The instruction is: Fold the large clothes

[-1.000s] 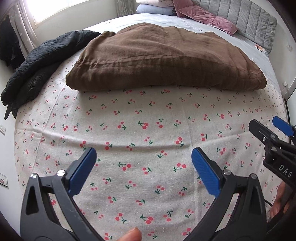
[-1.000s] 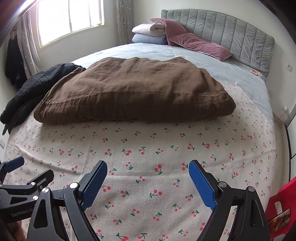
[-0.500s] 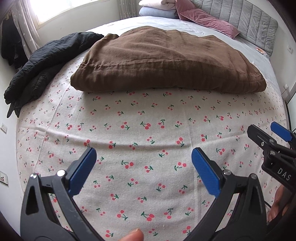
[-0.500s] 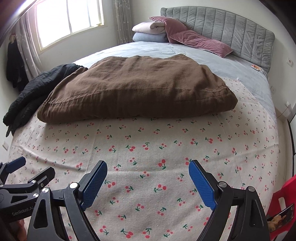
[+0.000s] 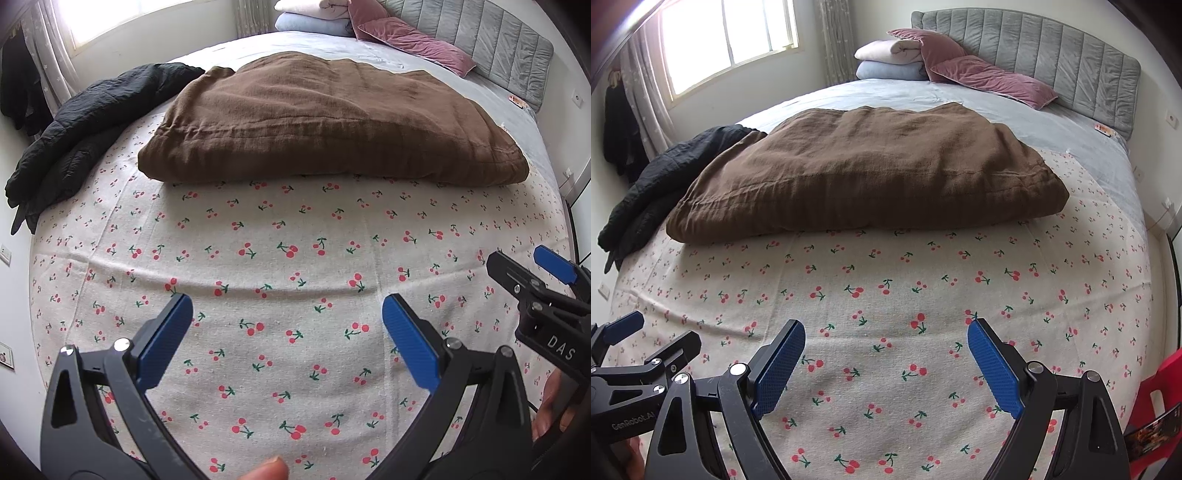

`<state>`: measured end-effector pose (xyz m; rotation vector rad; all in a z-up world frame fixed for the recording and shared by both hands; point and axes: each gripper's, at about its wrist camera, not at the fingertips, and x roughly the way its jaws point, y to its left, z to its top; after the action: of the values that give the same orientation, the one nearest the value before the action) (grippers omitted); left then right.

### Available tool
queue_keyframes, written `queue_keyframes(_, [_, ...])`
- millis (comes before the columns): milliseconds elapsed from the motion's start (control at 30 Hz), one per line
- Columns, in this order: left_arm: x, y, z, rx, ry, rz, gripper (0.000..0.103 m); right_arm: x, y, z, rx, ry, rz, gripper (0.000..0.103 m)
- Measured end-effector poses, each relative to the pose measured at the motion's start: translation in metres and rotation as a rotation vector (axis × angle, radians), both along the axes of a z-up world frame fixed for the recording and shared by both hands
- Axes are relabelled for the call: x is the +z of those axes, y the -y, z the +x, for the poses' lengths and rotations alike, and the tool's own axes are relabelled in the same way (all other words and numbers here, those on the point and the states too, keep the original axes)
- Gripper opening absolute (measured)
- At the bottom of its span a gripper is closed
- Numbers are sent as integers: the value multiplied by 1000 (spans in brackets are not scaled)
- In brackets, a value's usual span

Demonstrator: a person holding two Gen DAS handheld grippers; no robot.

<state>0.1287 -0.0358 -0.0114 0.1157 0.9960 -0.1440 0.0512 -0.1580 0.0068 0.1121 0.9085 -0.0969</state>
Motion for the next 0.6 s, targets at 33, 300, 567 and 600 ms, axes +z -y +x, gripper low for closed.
queue_keyframes(33, [0, 0, 0, -1, -2, -2, 102, 0, 0, 0, 0, 1, 2, 91])
queue_keyframes(300, [2, -1, 0, -2, -3, -11, 102, -2, -2, 1, 1, -7, 3, 91])
queue_keyframes(567, [2, -2, 0, -1, -4, -10, 102, -2, -3, 1, 1, -7, 4, 91])
queue_keyframes(600, [2, -2, 0, -1, -5, -10, 102, -2, -2, 1, 1, -7, 4, 91])
